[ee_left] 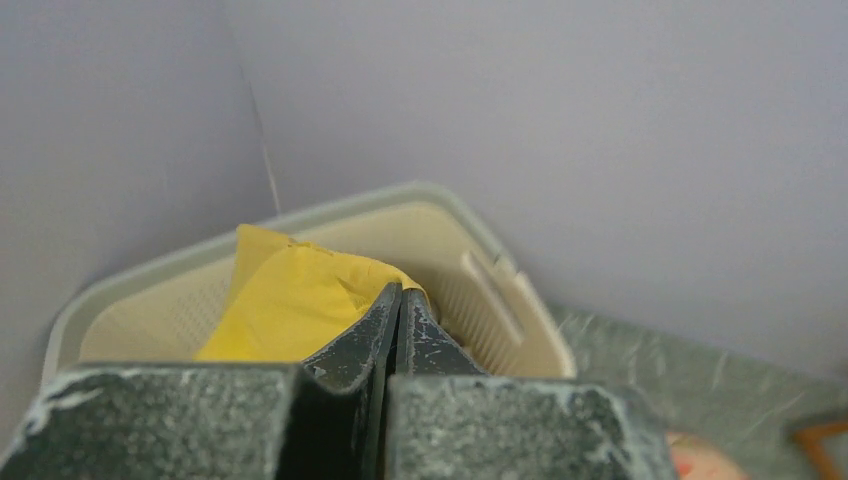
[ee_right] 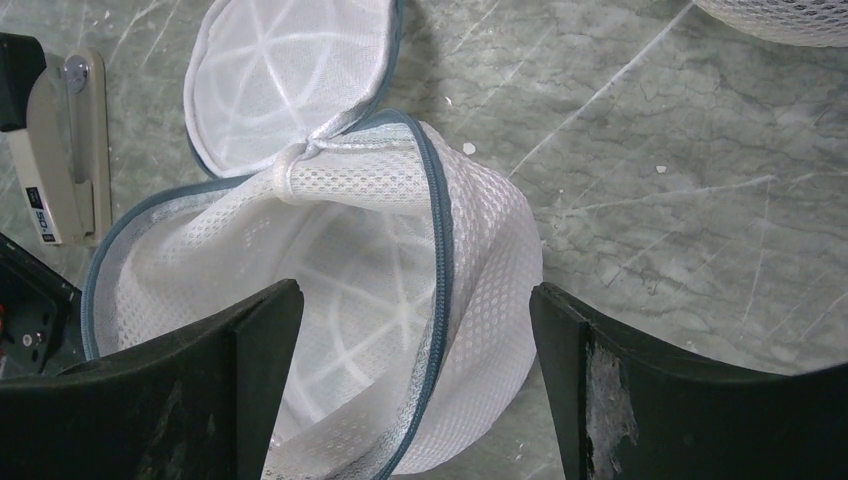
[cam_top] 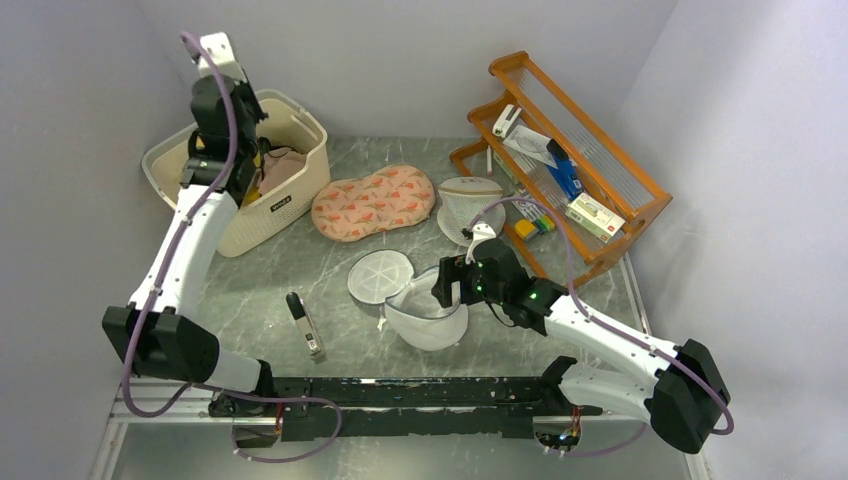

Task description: Unzip the laundry bag and remove the bra

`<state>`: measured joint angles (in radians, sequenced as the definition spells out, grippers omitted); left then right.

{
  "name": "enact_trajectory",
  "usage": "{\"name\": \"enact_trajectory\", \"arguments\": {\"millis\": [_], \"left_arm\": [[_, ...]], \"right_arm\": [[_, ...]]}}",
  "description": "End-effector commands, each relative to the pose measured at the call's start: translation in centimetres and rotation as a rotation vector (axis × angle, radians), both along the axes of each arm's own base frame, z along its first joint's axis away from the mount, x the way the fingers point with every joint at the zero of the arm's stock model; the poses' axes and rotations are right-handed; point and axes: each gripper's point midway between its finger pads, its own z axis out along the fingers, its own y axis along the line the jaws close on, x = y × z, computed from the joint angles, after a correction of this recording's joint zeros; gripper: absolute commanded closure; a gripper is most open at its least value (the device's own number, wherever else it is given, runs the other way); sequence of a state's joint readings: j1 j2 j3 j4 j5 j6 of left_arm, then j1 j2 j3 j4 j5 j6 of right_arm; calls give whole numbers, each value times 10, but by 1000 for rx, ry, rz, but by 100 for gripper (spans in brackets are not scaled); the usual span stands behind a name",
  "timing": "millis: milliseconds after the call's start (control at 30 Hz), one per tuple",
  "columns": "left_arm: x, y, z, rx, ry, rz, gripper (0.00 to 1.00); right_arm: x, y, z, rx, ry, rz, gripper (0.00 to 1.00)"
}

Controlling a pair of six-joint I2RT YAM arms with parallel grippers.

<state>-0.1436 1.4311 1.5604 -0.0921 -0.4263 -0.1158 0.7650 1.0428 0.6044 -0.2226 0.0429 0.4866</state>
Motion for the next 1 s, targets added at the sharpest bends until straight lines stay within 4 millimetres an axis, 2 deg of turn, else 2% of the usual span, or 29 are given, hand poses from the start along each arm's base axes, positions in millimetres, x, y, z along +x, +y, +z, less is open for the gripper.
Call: {"name": "enact_trajectory", "arguments": {"millis": [0,100,167,400,633,733,767,800,833,900,967], "left_arm": [[5,22,-44,66,56,76,93],[5,31,-65,126,91,102,93],[5,33,-72,155,96,108,93],[15,26,-89,120,121,55,93],[21,27,-103,55,146,30,92],[23,23,-105,40,161,5,67],[23,20,-105,38,165,-11,54],[23,18,-104,37,162,-27,35],[21,15,-102,35,154,-45,22],[18,8,-96,28,135,-81,3],[15,1,-88,20,116,-120,1]], "right_arm": [[6,2,11,11,-31,-15,15],[6,3,5,9,-19,-10,15],[7,4,2,4,-9,-10,15],[9,8,0,4,-5,-9,15],[6,5,-2,1,4,-13,15],[5,4,-1,1,3,-13,15],[5,3,-2,-3,5,-16,15],[5,2,-3,-8,7,-19,15],[5,1,-4,-13,8,-22,15],[5,0,-6,-23,13,-28,16],[4,-3,-10,-36,22,-33,18]]}}
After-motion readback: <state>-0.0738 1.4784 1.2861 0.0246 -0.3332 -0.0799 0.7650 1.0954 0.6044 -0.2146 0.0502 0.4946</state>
